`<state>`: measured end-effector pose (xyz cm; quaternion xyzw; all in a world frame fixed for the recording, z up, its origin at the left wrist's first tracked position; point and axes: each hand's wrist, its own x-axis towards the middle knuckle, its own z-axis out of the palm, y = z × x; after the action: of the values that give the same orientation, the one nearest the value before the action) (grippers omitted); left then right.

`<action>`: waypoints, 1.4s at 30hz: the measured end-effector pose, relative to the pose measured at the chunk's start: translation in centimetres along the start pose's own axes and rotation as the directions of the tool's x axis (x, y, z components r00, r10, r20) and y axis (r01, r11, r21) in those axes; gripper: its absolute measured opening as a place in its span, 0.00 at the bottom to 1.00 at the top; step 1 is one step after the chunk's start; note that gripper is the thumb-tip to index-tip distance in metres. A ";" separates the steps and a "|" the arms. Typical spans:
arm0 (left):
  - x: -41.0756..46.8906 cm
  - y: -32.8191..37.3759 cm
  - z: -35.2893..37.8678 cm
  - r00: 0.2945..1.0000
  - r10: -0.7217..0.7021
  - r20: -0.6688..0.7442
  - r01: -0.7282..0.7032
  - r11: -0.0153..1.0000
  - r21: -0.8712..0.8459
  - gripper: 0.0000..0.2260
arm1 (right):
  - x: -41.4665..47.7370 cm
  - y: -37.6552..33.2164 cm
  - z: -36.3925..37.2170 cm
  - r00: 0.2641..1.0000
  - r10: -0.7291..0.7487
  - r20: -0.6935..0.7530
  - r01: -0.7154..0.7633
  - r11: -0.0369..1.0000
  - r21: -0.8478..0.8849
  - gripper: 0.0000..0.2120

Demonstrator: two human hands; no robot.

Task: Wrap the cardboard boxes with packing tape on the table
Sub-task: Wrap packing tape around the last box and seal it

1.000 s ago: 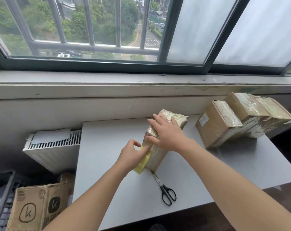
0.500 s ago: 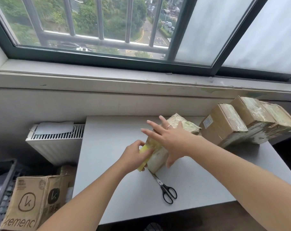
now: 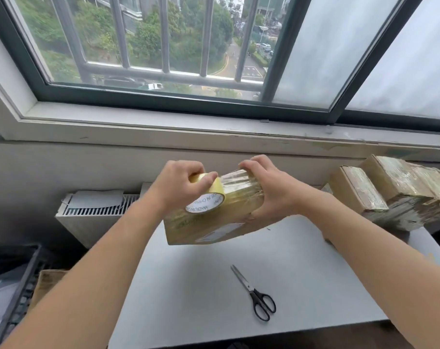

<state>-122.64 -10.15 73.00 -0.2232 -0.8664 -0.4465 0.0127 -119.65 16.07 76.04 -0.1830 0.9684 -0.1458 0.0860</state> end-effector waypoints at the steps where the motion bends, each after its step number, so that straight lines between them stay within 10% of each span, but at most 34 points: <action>1: 0.6 -0.1 -0.8 1.000 0.011 0.025 -0.012 0.999 0.049 0.21 | 0.0 0.7 -0.1 1.000 0.010 -0.018 -0.009 0.998 0.065 0.52; 15: 4.9 -6.1 -0.4 0.966 -0.162 0.202 0.072 0.917 0.393 0.24 | -2.4 13.2 5.1 0.973 0.215 0.077 -0.229 0.904 0.361 0.53; 42: 8.6 -10.0 5.4 0.893 -0.400 0.206 0.255 0.826 0.502 0.28 | -0.2 21.5 9.1 0.955 0.224 0.195 -0.287 0.864 0.413 0.50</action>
<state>-133.44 -7.76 64.01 -0.1254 -0.9642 -0.1830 -0.1450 -124.52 33.00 60.73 -0.0387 0.9181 -0.3332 0.2112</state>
